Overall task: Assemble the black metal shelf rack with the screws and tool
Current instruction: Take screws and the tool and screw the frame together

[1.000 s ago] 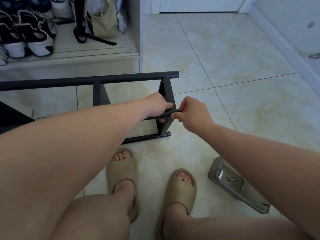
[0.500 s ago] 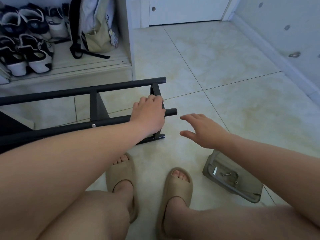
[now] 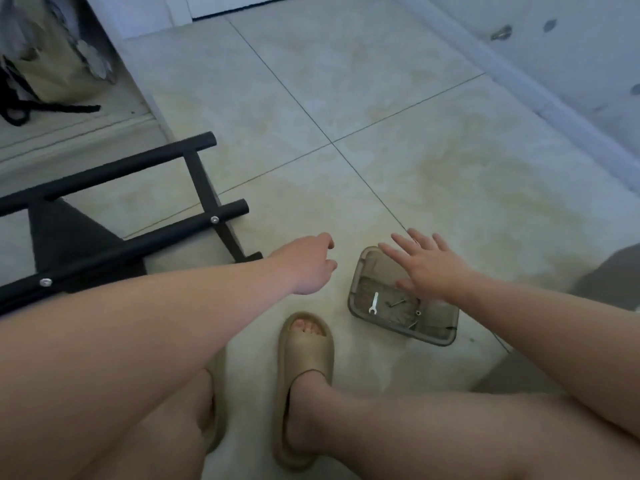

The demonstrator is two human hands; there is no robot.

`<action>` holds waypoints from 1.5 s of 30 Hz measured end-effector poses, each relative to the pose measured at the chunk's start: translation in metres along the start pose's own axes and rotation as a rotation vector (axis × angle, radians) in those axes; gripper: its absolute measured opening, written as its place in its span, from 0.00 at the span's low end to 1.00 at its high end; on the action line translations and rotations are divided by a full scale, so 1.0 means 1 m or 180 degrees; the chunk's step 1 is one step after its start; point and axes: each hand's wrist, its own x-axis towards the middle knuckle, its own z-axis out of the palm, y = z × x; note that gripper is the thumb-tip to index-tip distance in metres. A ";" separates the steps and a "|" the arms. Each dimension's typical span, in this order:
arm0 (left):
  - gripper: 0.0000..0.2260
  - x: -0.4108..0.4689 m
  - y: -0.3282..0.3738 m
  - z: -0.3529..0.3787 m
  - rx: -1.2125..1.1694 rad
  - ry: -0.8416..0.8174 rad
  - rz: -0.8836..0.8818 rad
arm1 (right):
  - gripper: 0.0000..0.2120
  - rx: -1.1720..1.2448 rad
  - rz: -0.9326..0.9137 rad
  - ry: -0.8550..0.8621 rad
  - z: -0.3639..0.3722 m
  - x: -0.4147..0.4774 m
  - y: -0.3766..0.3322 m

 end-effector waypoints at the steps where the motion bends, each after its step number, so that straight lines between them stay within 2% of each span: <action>1: 0.21 0.009 0.002 0.010 -0.0019 -0.0157 -0.0042 | 0.35 0.0022 -0.0036 -0.0089 0.013 0.004 0.005; 5: 0.24 0.045 0.008 0.050 -0.0252 -0.0619 -0.0200 | 0.33 0.0179 -0.0310 -0.0316 0.057 0.024 0.013; 10: 0.24 0.063 0.003 0.091 -0.0681 -0.0879 -0.0504 | 0.28 0.0768 -0.0457 -0.0708 0.098 0.047 0.000; 15: 0.15 0.065 -0.001 0.109 -0.1672 -0.1004 -0.0843 | 0.23 0.0993 -0.0621 -0.0816 0.124 0.060 -0.007; 20: 0.07 0.070 0.003 0.111 -0.2428 -0.0925 -0.0977 | 0.18 0.1172 -0.0688 -0.0542 0.133 0.082 -0.022; 24: 0.03 0.072 0.005 0.113 -0.2564 -0.0924 -0.1004 | 0.14 0.1093 -0.0678 -0.0339 0.139 0.096 -0.031; 34: 0.03 0.068 0.005 0.112 -0.2678 -0.0829 -0.0978 | 0.15 0.0749 -0.0554 0.0133 0.151 0.106 -0.044; 45: 0.03 0.067 0.002 0.114 -0.2686 -0.0802 -0.1009 | 0.14 0.1275 -0.0105 0.0106 0.144 0.103 -0.055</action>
